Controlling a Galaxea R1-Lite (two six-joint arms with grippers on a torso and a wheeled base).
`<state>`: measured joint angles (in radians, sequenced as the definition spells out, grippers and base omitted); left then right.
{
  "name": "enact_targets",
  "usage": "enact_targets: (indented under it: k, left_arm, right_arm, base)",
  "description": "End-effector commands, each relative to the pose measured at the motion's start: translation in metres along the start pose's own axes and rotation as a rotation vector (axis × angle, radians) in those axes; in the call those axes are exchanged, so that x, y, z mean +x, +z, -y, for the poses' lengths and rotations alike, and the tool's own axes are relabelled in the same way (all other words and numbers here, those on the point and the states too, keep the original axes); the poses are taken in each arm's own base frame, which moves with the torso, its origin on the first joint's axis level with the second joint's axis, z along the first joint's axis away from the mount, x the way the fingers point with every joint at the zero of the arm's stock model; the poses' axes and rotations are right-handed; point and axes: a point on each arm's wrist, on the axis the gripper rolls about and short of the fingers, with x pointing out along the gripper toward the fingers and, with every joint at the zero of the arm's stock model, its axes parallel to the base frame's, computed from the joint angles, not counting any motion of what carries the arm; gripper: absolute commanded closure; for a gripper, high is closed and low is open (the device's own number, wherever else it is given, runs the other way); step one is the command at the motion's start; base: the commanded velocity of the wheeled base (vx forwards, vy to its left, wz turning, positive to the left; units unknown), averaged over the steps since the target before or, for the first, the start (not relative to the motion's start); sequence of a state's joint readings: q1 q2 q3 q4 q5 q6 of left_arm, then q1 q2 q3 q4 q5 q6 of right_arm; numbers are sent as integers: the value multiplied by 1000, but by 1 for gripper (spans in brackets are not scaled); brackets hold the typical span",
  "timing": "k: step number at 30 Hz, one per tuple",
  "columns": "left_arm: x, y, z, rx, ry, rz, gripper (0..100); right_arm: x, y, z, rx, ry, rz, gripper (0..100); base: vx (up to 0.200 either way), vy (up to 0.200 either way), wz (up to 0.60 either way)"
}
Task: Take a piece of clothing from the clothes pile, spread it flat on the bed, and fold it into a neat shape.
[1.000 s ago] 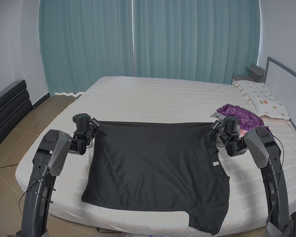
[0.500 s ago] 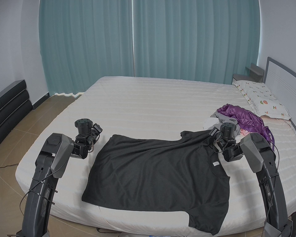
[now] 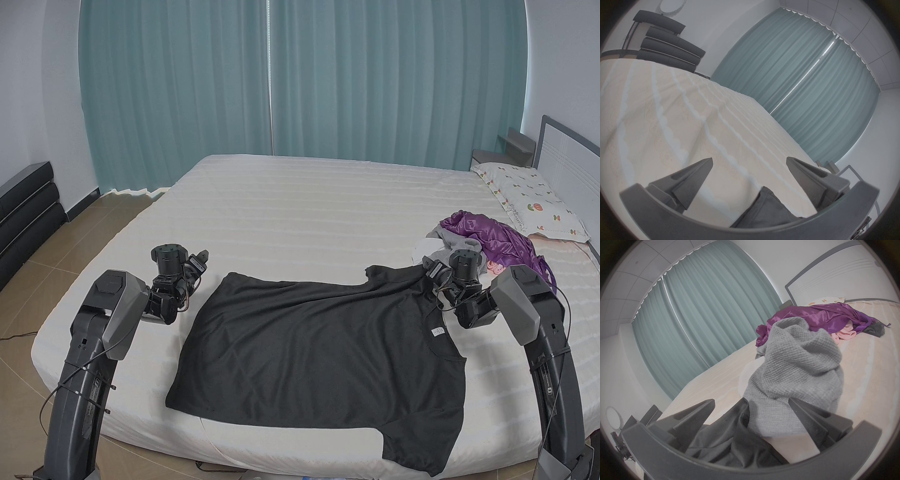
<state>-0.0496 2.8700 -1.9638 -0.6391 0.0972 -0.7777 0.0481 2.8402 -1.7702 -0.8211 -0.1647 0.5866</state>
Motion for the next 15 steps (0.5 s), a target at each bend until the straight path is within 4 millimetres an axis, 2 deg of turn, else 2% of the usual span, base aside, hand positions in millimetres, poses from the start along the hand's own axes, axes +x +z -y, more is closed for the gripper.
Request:
enact_targets:
  k: [1,6,7,11,15]
  left_arm:
    - [-7,-1,10,-7,-50,-62,0]
    - [-7,-5,18,-10,-88,-87,0]
    - [-8,-5,22,-21,-99,-93,0]
    - [-9,-18,28,-22,-137,-168,0]
    - [-6,-31,39,-4,-153,-196,0]
  right_arm:
    - [-29,31,-12,34,35,-31,0]
    - [-47,34,-8,41,19,-56,0]
    - [-57,42,-7,50,8,-62,0]
    - [-94,50,-4,145,5,-136,0]
    - [-130,46,5,187,-12,-192,0]
  base:
    - [0,0,0]
    - [0,0,0]
    - [0,0,0]
    - [0,0,0]
    - [0,0,0]
